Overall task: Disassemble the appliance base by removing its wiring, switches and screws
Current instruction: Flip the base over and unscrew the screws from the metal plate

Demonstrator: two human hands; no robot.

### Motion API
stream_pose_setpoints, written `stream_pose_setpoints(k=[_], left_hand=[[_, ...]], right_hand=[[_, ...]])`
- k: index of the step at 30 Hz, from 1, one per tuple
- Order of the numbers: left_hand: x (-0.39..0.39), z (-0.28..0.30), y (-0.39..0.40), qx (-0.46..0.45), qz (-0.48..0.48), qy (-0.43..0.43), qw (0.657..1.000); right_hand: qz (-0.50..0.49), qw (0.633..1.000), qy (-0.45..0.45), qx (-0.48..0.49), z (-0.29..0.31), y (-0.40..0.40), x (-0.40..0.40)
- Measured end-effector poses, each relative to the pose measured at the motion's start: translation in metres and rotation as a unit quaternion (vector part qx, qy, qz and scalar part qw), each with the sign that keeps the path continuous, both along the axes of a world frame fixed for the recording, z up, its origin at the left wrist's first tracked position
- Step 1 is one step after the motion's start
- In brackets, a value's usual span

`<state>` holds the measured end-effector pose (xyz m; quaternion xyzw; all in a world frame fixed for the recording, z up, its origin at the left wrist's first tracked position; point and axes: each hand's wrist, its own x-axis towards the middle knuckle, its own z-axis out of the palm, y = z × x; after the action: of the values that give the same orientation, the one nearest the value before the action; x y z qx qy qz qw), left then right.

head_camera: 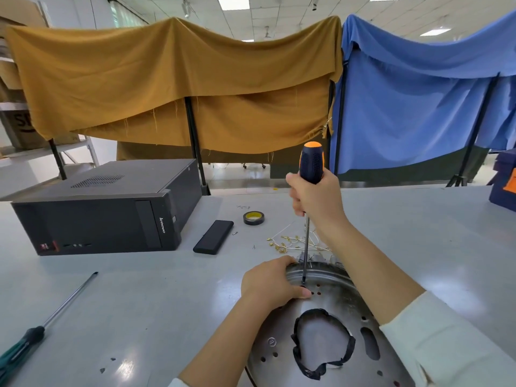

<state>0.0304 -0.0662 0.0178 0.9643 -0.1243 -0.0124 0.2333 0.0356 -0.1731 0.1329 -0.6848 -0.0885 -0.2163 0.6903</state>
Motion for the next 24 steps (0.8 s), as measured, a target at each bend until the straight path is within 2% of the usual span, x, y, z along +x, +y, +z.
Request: stream_pose_setpoints(k=[1, 3, 4, 5, 6, 8, 10, 12, 14, 16, 18, 20, 22, 24], left_hand=[[0.0, 0.0, 0.0, 0.001, -0.001, -0.001, 1.0], [0.0, 0.0, 0.0, 0.001, -0.002, -0.003, 1.0], [0.0, 0.0, 0.0, 0.0, -0.003, -0.004, 1.0], [-0.001, -0.001, 0.0, 0.0, -0.003, -0.005, 1.0], [-0.001, 0.0, -0.001, -0.001, -0.003, -0.006, 1.0], [0.0, -0.001, 0.0, -0.002, -0.002, -0.007, 1.0], [0.0, -0.001, 0.0, -0.004, -0.001, -0.007, 1.0], [0.0, -0.001, 0.0, -0.004, -0.001, -0.006, 1.0], [0.0, -0.001, 0.0, -0.001, -0.002, -0.005, 1.0], [-0.001, 0.0, 0.0, 0.002, -0.001, -0.005, 1.0], [-0.001, 0.001, 0.0, 0.003, -0.001, -0.006, 1.0], [-0.001, 0.001, 0.0, 0.0, -0.001, -0.006, 1.0], [-0.001, 0.001, -0.001, -0.004, -0.001, -0.004, 1.0], [-0.001, 0.001, -0.001, -0.005, -0.001, -0.004, 1.0]], right_hand=[[0.087, 0.996, 0.025, 0.016, 0.002, -0.005, 0.001], [0.265, 0.962, 0.063, 0.001, 0.006, -0.016, 0.002], [0.318, 0.945, 0.069, -0.015, 0.007, -0.02, 0.001], [0.33, 0.941, 0.066, -0.025, 0.006, -0.02, 0.001], [0.297, 0.953, 0.052, -0.027, 0.004, -0.017, 0.001], [0.122, 0.991, -0.006, -0.052, -0.003, -0.007, -0.002], [-0.068, 0.994, -0.049, -0.07, -0.011, 0.001, -0.003], [-0.123, 0.99, -0.057, -0.043, -0.016, 0.006, -0.004], [-0.07, 0.997, -0.041, 0.003, -0.013, 0.003, -0.004], [0.05, 0.998, -0.012, 0.031, -0.008, -0.004, -0.002], [0.191, 0.981, 0.016, 0.023, -0.005, -0.015, 0.001], [0.278, 0.96, 0.031, 0.015, -0.003, -0.026, 0.005], [0.261, 0.965, 0.036, 0.008, -0.003, -0.03, 0.006], [0.148, 0.989, 0.009, -0.03, -0.006, -0.027, 0.003]])
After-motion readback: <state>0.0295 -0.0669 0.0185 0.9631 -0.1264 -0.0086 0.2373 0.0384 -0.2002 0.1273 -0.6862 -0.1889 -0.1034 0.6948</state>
